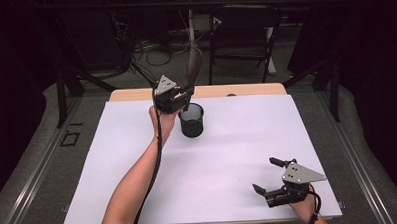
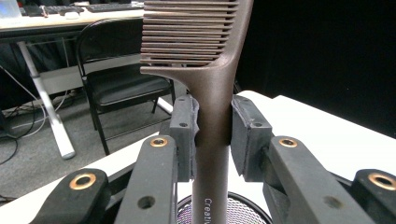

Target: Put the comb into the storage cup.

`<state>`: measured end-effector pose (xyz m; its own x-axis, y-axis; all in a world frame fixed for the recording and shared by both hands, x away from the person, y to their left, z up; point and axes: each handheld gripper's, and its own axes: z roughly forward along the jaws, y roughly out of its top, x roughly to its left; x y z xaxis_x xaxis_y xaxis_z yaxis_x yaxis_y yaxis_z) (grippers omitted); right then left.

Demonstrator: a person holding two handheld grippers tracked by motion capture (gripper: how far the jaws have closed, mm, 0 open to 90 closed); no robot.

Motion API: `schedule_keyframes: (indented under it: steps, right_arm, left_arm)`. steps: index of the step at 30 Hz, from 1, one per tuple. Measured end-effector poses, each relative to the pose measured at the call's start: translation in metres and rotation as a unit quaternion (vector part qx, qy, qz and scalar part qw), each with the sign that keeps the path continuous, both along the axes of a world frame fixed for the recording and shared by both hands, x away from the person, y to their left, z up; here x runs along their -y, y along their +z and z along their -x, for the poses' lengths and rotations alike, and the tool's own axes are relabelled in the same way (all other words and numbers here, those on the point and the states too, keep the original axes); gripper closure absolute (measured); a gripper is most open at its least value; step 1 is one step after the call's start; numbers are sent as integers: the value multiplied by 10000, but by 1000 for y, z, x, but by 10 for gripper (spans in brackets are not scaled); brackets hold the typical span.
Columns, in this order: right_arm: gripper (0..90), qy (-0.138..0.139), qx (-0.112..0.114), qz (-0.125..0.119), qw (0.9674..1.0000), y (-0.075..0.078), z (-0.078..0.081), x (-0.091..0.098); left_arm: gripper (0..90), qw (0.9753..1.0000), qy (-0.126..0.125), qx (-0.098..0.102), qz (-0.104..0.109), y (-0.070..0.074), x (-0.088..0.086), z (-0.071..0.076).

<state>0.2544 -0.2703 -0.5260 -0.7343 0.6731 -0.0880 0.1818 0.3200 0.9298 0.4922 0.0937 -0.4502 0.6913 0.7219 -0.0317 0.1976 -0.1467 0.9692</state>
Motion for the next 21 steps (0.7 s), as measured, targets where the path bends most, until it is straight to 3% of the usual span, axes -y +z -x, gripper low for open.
schedule_keyframes:
  steps: [21]
  right_arm:
    - [0, 5, 9, 12, 10000, 0, 0, 0]
  left_arm:
    - [725, 9999, -43, -119, -97, -8, 3, -5]
